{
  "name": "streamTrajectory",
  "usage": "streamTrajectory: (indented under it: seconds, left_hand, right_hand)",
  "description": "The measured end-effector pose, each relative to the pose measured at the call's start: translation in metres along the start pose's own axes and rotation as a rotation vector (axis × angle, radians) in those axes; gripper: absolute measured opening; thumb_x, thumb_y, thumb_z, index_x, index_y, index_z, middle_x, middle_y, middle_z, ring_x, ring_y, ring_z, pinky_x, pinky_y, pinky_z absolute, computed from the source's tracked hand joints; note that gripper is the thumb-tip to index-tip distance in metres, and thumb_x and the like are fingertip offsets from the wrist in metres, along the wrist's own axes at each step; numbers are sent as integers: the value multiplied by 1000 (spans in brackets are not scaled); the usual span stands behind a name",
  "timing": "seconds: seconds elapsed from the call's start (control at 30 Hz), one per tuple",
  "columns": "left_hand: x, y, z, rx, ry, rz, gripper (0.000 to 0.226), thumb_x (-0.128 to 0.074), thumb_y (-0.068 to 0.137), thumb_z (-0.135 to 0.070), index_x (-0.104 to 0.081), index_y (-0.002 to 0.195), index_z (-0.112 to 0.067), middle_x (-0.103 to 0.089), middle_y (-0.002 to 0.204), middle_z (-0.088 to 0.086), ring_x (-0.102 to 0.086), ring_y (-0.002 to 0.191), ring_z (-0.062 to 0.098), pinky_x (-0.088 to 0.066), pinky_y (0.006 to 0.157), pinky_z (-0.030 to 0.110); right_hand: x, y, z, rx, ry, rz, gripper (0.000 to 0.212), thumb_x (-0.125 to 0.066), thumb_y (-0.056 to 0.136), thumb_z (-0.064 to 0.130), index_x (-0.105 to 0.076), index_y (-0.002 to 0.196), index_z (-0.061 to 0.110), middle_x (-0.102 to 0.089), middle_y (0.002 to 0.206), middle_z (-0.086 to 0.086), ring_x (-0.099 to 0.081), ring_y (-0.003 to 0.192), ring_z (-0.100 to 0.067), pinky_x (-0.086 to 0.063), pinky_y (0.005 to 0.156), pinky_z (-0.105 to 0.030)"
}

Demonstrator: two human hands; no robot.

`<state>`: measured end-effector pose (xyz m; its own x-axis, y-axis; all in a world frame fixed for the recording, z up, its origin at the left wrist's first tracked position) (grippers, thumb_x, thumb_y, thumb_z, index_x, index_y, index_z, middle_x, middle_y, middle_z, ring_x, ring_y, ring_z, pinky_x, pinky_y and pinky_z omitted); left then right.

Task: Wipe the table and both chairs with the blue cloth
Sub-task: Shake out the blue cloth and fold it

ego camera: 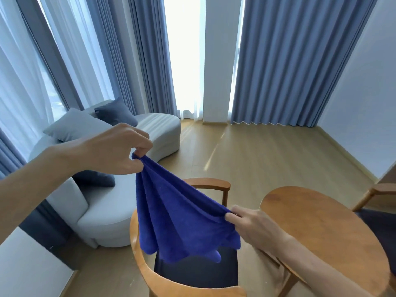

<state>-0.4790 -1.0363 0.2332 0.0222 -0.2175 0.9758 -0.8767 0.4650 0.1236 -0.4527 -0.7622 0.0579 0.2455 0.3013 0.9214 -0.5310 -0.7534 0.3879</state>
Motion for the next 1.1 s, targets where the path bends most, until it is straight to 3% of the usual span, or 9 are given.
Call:
streamTrajectory:
  seconds: [0.07, 0.13, 0.3, 0.47, 0.67, 0.77, 0.83, 0.93, 1.1]
  left_hand:
    - [-4, 0, 7, 21, 2, 5, 17, -41, 60, -48, -44, 61, -65, -53, 74, -14, -57, 74, 17, -53, 77, 45]
    - [-11, 0, 21, 55, 30, 21, 24, -52, 65, -37, -44, 59, -59, -56, 73, -13, -58, 72, 18, -53, 73, 45]
    - [-23, -3, 48, 104, 77, 32, 31, -61, 67, -29, -43, 61, -54, -58, 74, -12, -59, 73, 15, -53, 73, 43]
    - [-20, -5, 45, 90, 40, 9, 30, -59, 66, -31, -45, 59, -56, -58, 72, -13, -59, 72, 16, -53, 73, 44]
    - [-11, -2, 53, 111, 4, -51, 14, -53, 62, -40, -47, 59, -52, -59, 68, -9, -60, 68, 18, -54, 70, 45]
    - [-9, 0, 53, 98, 18, -47, 10, -52, 62, -43, -48, 60, -52, -59, 68, -10, -60, 68, 18, -54, 69, 44]
    - [-8, -1, 50, 103, 3, -49, 10, -52, 62, -42, -49, 60, -51, -59, 67, -10, -60, 67, 19, -54, 69, 44]
    - [-5, -4, 47, 106, -23, -66, 12, -53, 62, -39, -51, 59, -51, -58, 64, -9, -59, 66, 21, -54, 69, 46]
    - [0, -11, 43, 91, -54, -58, 8, -45, 57, -48, -51, 58, -54, -57, 62, -9, -59, 64, 22, -54, 69, 47]
  right_hand:
    - [3, 2, -15, -68, -6, 123, 28, -72, 75, 0, -60, 94, 18, -58, 79, 2, -51, 53, -11, -45, 45, -16]
    - [10, 7, -28, -94, -49, 178, 36, -72, 69, -5, -61, 95, 18, -55, 77, 2, -43, 52, -11, -36, 43, -17]
    - [28, 19, -48, -157, 81, 342, 28, -41, 86, -5, -59, 98, 12, -53, 99, -2, -43, 75, -14, -33, 62, -17]
    - [44, 20, -63, -290, 386, 415, 41, -35, 69, -12, -42, 66, 28, -44, 84, 5, -43, 72, -9, -34, 61, -19]
    - [44, 16, -47, -284, 464, 534, 53, -30, 78, -14, -47, 76, 36, -39, 88, 18, -42, 82, 0, -34, 69, -14]
    - [42, 17, -45, -291, 418, 515, 23, -35, 76, -6, -45, 78, 14, -38, 84, 11, -40, 74, -5, -32, 65, -17]
    - [44, 19, -46, -301, 414, 477, 8, -47, 81, 10, -43, 74, 12, -40, 82, 6, -39, 69, -9, -33, 63, -21]
    - [46, 18, -46, -269, 433, 417, 34, -60, 89, 36, -45, 70, 13, -39, 79, 8, -39, 67, -8, -36, 63, -19]
    - [48, 17, -53, -263, 397, 352, 25, -60, 86, 14, -47, 65, 11, -44, 88, 6, -46, 73, -14, -41, 63, -22]
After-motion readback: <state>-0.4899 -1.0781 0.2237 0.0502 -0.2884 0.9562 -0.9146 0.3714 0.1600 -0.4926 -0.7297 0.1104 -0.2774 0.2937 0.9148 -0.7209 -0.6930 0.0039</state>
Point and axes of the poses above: each hand's wrist, its own y-axis towards the middle knuckle, its own x-axis out of the back of the hand, z = x × y, the point moved 5 cm from there along y, towards the middle knuckle
